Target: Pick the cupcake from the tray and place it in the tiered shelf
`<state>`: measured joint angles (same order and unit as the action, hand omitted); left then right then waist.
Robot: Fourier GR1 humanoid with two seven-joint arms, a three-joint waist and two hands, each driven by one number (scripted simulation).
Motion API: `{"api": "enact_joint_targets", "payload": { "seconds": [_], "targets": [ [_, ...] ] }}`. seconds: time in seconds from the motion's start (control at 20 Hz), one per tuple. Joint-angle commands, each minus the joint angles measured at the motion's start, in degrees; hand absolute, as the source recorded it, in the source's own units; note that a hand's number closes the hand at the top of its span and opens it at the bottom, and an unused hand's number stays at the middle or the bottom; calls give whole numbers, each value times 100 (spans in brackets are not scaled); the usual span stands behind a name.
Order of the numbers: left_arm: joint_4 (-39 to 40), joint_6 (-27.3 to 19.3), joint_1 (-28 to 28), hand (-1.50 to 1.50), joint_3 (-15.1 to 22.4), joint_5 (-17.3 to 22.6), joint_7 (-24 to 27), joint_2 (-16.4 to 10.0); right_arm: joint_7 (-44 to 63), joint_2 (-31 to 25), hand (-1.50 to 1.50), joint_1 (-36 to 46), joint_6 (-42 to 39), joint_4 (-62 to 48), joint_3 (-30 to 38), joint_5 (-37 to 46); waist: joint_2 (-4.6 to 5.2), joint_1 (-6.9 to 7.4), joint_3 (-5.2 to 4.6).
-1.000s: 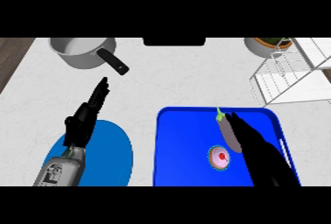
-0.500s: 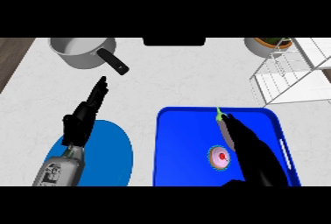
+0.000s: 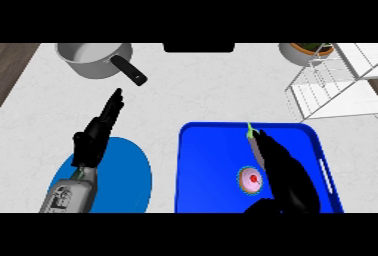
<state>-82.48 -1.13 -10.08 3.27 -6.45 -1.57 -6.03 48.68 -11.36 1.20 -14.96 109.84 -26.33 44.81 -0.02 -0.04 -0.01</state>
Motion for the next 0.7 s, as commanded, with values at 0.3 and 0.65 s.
{"api": "enact_joint_targets", "payload": {
  "seconds": [0.3,0.65],
  "targets": [
    [-57,239,120,0,-262,15,114,-104,-308,456,-150,-100,29,-418,-77,364,0,6,0],
    [-364,324,180,0,-223,-33,-162,-50,-922,248,-150,-352,31,-646,370,269,-2,3,1]
  ]
}}
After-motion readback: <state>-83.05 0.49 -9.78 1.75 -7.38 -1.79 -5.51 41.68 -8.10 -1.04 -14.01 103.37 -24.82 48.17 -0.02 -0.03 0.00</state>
